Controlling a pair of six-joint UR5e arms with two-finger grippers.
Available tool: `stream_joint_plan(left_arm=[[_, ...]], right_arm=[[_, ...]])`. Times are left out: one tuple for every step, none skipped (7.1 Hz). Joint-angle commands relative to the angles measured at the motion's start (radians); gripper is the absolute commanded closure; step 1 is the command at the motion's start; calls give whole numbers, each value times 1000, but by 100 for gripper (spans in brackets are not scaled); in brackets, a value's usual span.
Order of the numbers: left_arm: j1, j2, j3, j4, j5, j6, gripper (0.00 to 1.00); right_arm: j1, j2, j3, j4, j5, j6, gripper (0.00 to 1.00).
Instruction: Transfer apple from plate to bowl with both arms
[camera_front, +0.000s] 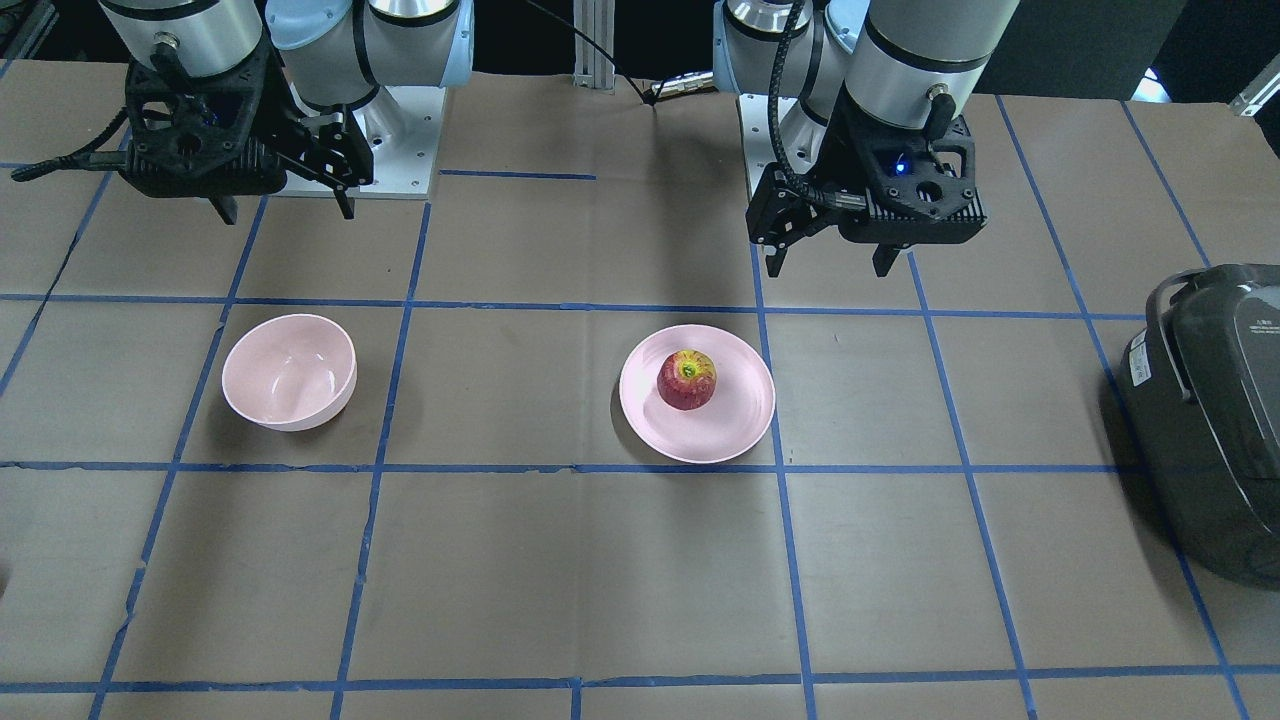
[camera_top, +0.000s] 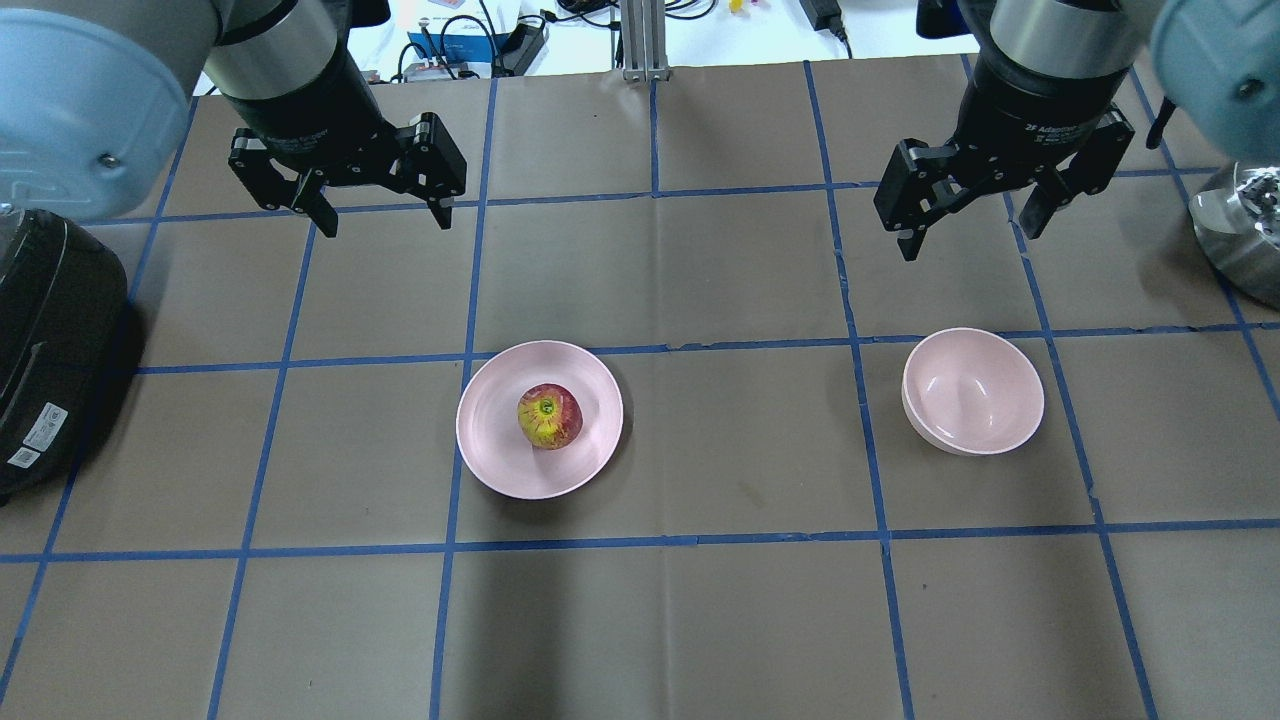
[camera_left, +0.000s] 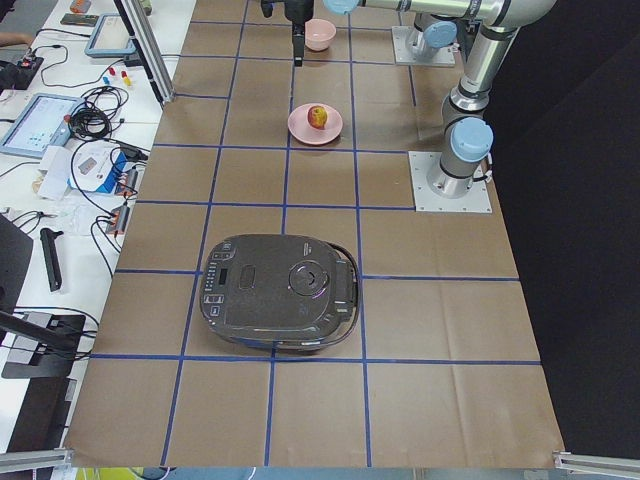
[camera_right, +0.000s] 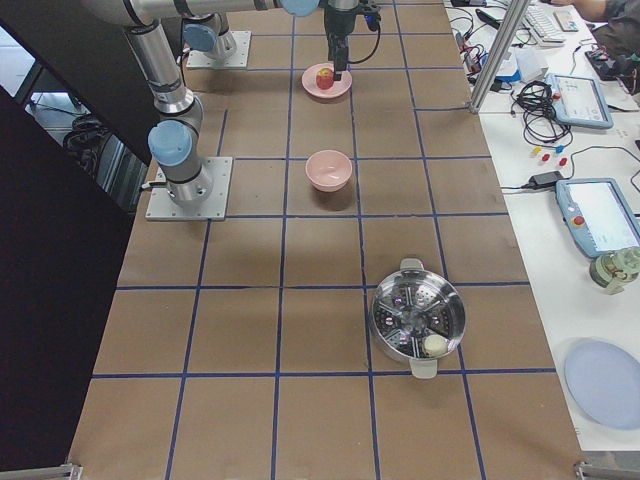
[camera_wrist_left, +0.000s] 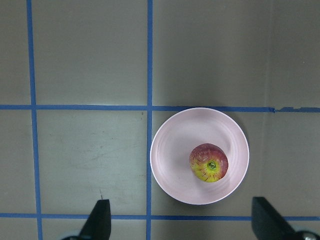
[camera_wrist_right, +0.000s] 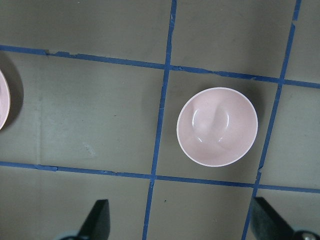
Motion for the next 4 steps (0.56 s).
stream_joint_plan(left_arm=[[0, -1, -1, 0, 0, 0, 0], [0, -1, -1, 0, -4, 0, 0], [0, -1, -1, 0, -4, 0, 0], [0, -3, -2, 0, -5, 0, 0]], right_arm=[[-9, -2, 4, -10, 15, -8, 0], [-9, 4, 2, -13, 24, -2, 0], [-11, 2, -1, -11, 24, 14, 0], [-14, 1, -11, -8, 48, 25, 0]])
